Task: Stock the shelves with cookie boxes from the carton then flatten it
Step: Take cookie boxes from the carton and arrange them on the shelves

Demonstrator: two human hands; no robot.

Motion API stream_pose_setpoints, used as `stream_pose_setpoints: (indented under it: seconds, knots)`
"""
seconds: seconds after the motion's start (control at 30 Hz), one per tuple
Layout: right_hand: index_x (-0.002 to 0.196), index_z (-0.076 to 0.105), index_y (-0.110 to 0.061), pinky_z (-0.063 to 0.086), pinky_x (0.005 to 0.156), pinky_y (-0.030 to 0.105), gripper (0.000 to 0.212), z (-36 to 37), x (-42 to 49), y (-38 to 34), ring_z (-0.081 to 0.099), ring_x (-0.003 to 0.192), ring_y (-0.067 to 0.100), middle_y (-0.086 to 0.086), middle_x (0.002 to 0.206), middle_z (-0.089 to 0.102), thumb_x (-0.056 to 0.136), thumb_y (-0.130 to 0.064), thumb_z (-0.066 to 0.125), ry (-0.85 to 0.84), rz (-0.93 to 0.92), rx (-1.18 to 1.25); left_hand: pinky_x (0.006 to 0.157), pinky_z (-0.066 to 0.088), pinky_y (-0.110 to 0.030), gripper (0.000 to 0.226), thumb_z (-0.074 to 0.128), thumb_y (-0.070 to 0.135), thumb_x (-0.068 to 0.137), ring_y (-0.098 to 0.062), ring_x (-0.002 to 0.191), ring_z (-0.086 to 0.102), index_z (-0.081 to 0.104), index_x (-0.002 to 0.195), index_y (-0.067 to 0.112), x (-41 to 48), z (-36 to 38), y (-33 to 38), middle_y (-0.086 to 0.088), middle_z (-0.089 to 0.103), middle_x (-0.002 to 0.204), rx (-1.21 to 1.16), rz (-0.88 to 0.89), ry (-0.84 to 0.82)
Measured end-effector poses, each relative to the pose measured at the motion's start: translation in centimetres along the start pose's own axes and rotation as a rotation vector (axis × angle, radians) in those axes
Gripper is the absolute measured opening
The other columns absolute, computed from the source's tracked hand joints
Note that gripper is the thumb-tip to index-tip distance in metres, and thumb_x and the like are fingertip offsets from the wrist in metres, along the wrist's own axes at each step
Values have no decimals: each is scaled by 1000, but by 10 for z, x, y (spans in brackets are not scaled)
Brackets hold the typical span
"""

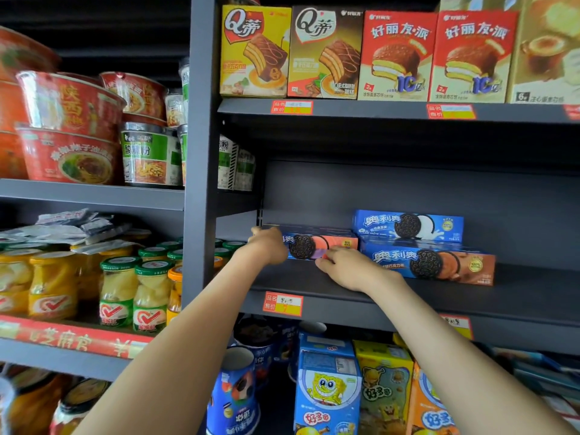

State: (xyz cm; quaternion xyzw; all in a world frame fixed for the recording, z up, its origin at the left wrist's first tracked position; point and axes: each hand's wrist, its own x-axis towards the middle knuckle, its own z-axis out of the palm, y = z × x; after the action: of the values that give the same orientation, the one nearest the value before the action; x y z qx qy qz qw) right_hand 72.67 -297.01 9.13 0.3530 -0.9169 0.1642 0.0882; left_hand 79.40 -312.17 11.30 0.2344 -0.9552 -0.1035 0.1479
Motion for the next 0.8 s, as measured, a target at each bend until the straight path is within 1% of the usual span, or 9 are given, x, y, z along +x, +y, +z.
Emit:
stream_pose_setpoints:
  seconds: [0.07, 0.13, 0.23, 0.27, 0.37, 0.47, 0.53, 0.63, 0.8]
  knots:
    - [107, 58, -12, 45, 87, 37, 40, -3, -5, -3, 53, 101, 26, 7, 111, 55, 101, -41, 32, 51, -33, 7, 103, 39, -41, 47, 39, 10, 93, -40, 128, 37, 32, 139, 3, -12, -1, -2, -25, 18, 148, -22, -30, 13]
    - [93, 58, -15, 40, 80, 32, 26, -6, -15, -9, 52, 98, 27, 5, 101, 51, 99, -33, 40, 164, -111, -5, 97, 41, -39, 40, 42, 11, 93, -38, 120, 45, 40, 132, 3, -32, 1, 2, -22, 31, 140, -79, 28, 123]
    - [119, 59, -16, 42, 81, 33, 28, -8, -43, -15, 52, 106, 26, 4, 110, 54, 96, -25, 45, 384, -202, -15, 83, 42, -35, 29, 46, 13, 93, -34, 105, 55, 51, 121, 7, -81, 14, 11, -16, 52, 122, -200, 207, 388]
    - [121, 59, -16, 41, 79, 32, 29, -7, -57, -17, 53, 106, 25, 3, 111, 55, 96, -23, 46, 470, -235, -21, 79, 41, -34, 26, 46, 15, 93, -33, 101, 56, 54, 117, 8, -99, 23, 14, -14, 56, 117, -247, 266, 465]
    - [106, 63, -11, 40, 77, 31, 21, 4, -113, -15, 54, 98, 24, 4, 101, 61, 91, -16, 49, 744, -402, -40, 72, 40, -32, 15, 49, 13, 91, -29, 85, 57, 60, 101, 8, -153, 54, 20, -9, 60, 95, -383, 474, 650]
    - [98, 64, -6, 41, 79, 29, 19, 25, -166, -2, 53, 90, 22, 7, 92, 62, 89, -14, 49, 844, -473, 9, 68, 41, -30, 14, 47, 13, 89, -23, 76, 54, 60, 89, 7, -191, 78, 21, -6, 58, 85, -481, 565, 762]
    - [96, 64, -4, 41, 80, 28, 18, 43, -195, 9, 53, 88, 22, 8, 90, 61, 90, -12, 49, 831, -471, 32, 71, 43, -31, 18, 45, 18, 88, -22, 79, 56, 60, 89, 8, -208, 98, 26, -4, 60, 86, -548, 556, 725]
    - [91, 64, -3, 42, 78, 31, 18, 76, -228, 28, 55, 84, 25, 9, 86, 60, 89, -12, 48, 742, -437, 78, 67, 42, -33, 20, 44, 22, 86, -24, 75, 58, 59, 87, 8, -231, 145, 38, -4, 60, 82, -557, 542, 555]
    - [86, 62, -4, 40, 72, 30, 19, 150, -279, 80, 52, 82, 24, 10, 83, 59, 87, -14, 46, 531, -254, 193, 54, 23, -24, 8, 51, 10, 78, -23, 66, 47, 57, 82, 7, -270, 237, 56, -13, 59, 71, -532, 483, 253]
